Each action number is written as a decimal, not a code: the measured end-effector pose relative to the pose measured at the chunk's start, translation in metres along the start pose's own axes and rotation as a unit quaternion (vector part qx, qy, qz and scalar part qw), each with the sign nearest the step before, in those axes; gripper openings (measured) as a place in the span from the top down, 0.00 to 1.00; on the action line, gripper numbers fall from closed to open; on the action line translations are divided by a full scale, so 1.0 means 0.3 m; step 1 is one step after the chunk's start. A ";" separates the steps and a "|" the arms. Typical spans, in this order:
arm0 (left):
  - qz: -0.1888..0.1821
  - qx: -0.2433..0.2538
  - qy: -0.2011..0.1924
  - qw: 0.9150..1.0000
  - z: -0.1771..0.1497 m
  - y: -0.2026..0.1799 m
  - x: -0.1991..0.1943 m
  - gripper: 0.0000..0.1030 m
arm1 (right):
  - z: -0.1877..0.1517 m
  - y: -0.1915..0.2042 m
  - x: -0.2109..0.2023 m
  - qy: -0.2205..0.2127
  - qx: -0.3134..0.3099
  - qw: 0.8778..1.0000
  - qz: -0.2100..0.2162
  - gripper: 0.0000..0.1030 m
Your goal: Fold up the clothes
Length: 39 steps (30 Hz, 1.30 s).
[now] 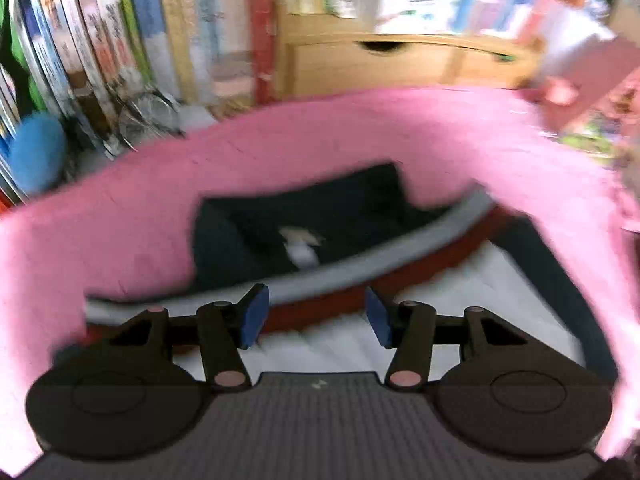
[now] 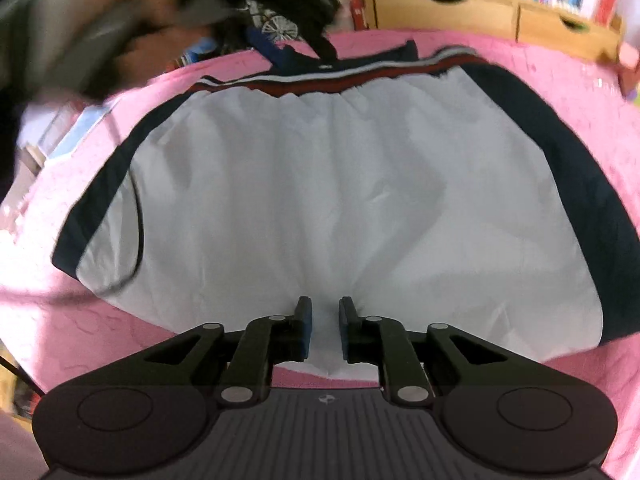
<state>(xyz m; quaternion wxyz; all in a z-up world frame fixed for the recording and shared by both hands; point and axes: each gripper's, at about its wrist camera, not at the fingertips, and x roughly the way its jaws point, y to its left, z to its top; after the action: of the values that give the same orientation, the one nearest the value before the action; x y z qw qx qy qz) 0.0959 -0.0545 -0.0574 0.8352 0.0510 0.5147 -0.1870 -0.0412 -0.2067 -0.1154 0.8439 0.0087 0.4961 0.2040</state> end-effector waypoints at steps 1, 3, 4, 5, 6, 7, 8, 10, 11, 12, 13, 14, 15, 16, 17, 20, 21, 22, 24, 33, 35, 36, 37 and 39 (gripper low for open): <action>-0.013 0.005 0.013 1.000 -0.048 -0.017 -0.027 0.50 | 0.000 -0.004 -0.002 0.001 0.002 1.000 0.002 0.82; -0.033 0.014 0.049 0.998 -0.152 -0.051 -0.045 0.50 | 0.000 -0.011 0.006 -0.002 -0.004 1.000 0.007 0.82; -0.039 0.019 0.069 0.997 -0.206 -0.067 -0.036 0.50 | -0.002 -0.005 0.007 -0.004 -0.011 1.000 0.004 0.82; -0.035 0.031 0.086 0.995 -0.248 -0.085 -0.007 0.50 | -0.005 0.001 0.007 -0.006 -0.017 1.000 0.002 0.82; -0.029 0.040 0.099 0.994 -0.277 -0.099 0.020 0.50 | -0.007 0.007 0.008 -0.008 -0.023 1.000 -0.001 0.82; -0.018 0.033 0.091 0.995 -0.236 -0.093 0.037 0.48 | -0.010 0.013 0.009 -0.010 -0.029 1.000 -0.004 0.82; -0.007 0.025 0.083 0.996 -0.195 -0.087 0.055 0.47 | -0.012 0.020 0.010 -0.012 -0.035 0.999 -0.007 0.82; 0.016 0.010 0.067 0.998 -0.114 -0.075 0.090 0.47 | -0.016 0.024 0.010 -0.016 -0.039 0.999 -0.010 0.82; 0.027 0.003 0.059 0.998 -0.074 -0.070 0.108 0.42 | -0.018 0.027 0.010 -0.018 -0.041 0.999 -0.011 0.82; 0.038 -0.005 0.050 0.998 -0.033 -0.064 0.125 0.41 | -0.020 0.028 0.010 -0.019 -0.042 0.999 -0.012 0.82; 0.050 -0.013 0.042 0.998 0.008 -0.058 0.143 0.41 | -0.021 0.030 0.010 -0.020 -0.044 0.999 -0.013 0.82; 0.059 -0.019 0.033 0.998 0.045 -0.053 0.154 0.43 | -0.016 0.031 0.011 -0.017 -0.048 0.999 -0.013 0.82; 0.060 -0.020 0.022 0.998 0.065 -0.055 0.133 0.44 | -0.011 0.032 0.011 -0.013 -0.052 0.998 -0.013 0.82; 0.059 -0.012 0.009 0.998 0.071 -0.062 0.103 0.42 | -0.001 0.029 0.009 -0.002 -0.052 0.999 -0.012 0.78; 0.052 0.000 -0.001 0.999 0.065 -0.073 0.063 0.32 | 0.010 0.017 -0.001 0.007 -0.042 0.999 -0.012 0.75; 0.038 0.034 0.001 0.999 -0.047 -0.097 -0.037 0.19 | 0.026 -0.049 -0.063 0.004 0.001 0.999 -0.033 0.24; 0.038 0.045 0.009 0.998 -0.095 -0.104 -0.058 0.19 | 0.020 -0.084 -0.100 -0.018 0.016 0.999 -0.043 0.24; 0.042 0.053 0.021 0.998 -0.159 -0.112 -0.082 0.19 | 0.016 -0.124 -0.137 -0.034 0.032 0.997 -0.058 0.24; 0.048 0.057 0.047 0.996 -0.272 -0.126 -0.120 0.19 | 0.009 -0.213 -0.186 -0.050 0.077 0.991 -0.095 0.24; 0.064 -0.052 0.130 0.988 -0.480 -0.086 -0.061 0.13 | -0.006 -0.487 -0.142 -0.035 0.231 0.966 -0.108 0.23; 0.069 -0.049 0.129 0.988 -0.482 -0.086 -0.056 0.08 | 0.012 -0.508 -0.112 -0.040 0.262 0.960 -0.091 0.17; 0.073 -0.046 0.128 0.988 -0.484 -0.086 -0.054 0.05 | 0.024 -0.519 -0.100 -0.046 0.276 0.957 -0.082 0.17; 0.076 -0.044 0.127 0.988 -0.486 -0.085 -0.051 0.01 | 0.035 -0.530 -0.089 -0.051 0.290 0.953 -0.073 0.23; 0.074 -0.060 0.124 0.988 -0.493 -0.067 -0.049 0.00 | 0.064 -0.537 -0.083 -0.042 0.309 0.949 -0.051 0.48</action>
<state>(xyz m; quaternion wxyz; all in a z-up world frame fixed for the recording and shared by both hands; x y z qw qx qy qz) -0.0416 -0.0283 -0.1110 0.7782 0.0614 0.6191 -0.0859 0.0184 -0.3597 -0.1200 0.8294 0.2526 0.4983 -0.0033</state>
